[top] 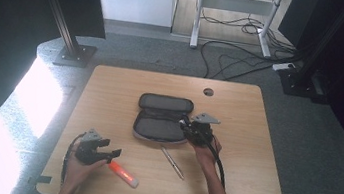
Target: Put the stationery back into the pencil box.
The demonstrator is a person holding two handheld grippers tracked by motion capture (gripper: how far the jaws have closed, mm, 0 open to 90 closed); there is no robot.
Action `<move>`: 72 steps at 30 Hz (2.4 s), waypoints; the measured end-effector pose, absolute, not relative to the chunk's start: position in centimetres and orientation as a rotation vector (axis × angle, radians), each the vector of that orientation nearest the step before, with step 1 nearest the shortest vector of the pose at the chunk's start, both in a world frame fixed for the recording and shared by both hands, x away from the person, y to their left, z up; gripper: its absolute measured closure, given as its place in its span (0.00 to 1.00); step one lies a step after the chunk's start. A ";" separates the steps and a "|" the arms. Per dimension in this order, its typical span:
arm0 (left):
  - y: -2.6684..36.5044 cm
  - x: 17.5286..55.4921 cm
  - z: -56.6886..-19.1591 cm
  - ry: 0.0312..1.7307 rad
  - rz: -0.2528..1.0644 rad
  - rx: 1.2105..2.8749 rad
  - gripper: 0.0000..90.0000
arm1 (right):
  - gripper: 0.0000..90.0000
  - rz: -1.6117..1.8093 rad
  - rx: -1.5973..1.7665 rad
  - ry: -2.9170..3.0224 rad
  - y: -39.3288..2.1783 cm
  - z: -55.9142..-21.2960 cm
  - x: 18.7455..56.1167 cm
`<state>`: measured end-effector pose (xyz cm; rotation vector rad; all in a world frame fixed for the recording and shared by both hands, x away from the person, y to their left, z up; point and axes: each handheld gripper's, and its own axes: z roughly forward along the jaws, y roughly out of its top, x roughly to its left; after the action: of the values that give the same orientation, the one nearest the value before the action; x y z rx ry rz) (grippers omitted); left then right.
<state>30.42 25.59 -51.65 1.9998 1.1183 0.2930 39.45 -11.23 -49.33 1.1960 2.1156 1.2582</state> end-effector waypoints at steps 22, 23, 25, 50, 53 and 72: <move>25.4 30.5 -52.0 1.124 0.284 2.017 0.35 | 0.81 1.188 1.204 2.175 -9.5 -50.7 41.6; 25.3 30.6 -52.1 1.125 0.285 2.018 0.35 | 0.81 1.178 1.209 2.177 -9.4 -50.9 41.7; 25.3 30.6 -52.1 1.126 0.283 2.019 0.34 | 0.81 1.174 1.211 2.180 -9.4 -51.1 41.8; 25.2 30.6 -52.3 1.122 0.277 2.033 0.34 | 0.71 1.012 1.195 2.226 -8.8 -53.1 42.6; 25.3 30.6 -52.3 1.124 0.278 2.029 0.34 | 0.66 1.043 1.200 2.208 -9.0 -52.6 42.3; 25.3 30.6 -52.4 1.128 0.274 2.031 0.34 | 0.58 1.219 1.199 2.149 -11.3 -50.5 39.5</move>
<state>30.62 25.28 -52.41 2.0309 1.1283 0.2743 39.48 -11.27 -50.51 1.1991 2.1487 1.2194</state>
